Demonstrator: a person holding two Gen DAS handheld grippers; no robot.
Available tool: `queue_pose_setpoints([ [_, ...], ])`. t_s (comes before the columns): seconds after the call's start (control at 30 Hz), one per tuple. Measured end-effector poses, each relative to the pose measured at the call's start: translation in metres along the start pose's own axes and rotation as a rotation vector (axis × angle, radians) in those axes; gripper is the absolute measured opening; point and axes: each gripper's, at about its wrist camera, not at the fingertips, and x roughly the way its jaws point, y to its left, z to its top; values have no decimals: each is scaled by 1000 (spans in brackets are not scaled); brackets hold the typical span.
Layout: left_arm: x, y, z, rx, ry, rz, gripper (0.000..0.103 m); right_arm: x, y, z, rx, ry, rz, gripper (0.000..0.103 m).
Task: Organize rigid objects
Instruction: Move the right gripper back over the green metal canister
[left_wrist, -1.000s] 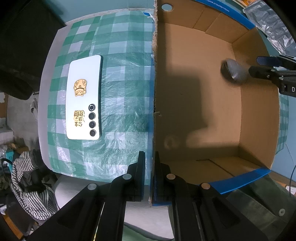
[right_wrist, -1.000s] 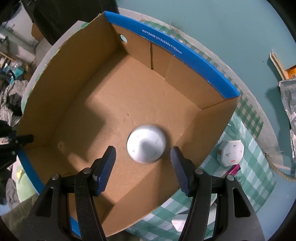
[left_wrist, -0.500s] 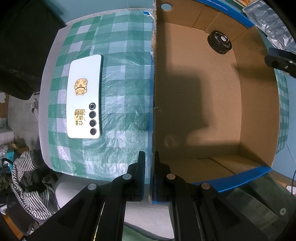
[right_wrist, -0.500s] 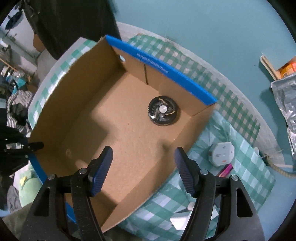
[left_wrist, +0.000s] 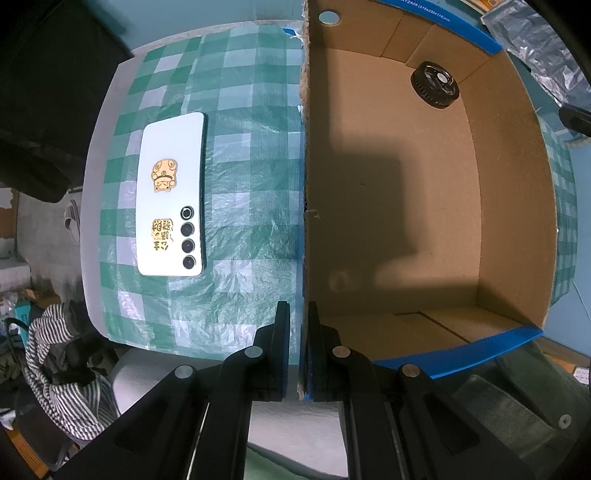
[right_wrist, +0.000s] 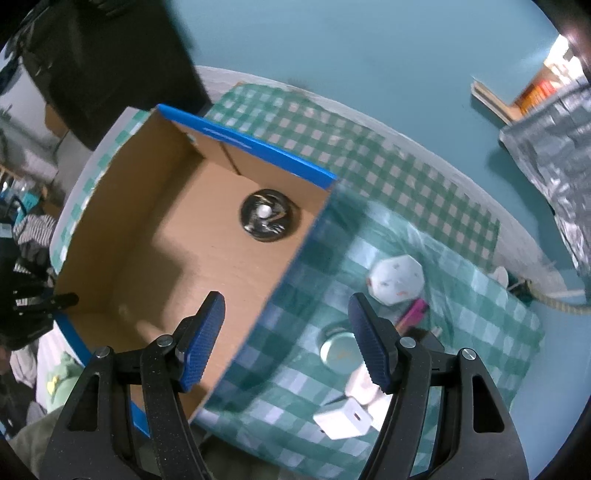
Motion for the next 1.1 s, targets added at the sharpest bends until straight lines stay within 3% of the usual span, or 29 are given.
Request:
queue_pose_setpoints([
  [0.5,-7,-1,-2,2,-13,5,7,34,-48,-32,134,88,-48,70],
  [1.1,-9,-3,-3,3,-16,8,7,93,-43,-44,77,200,-55,70],
])
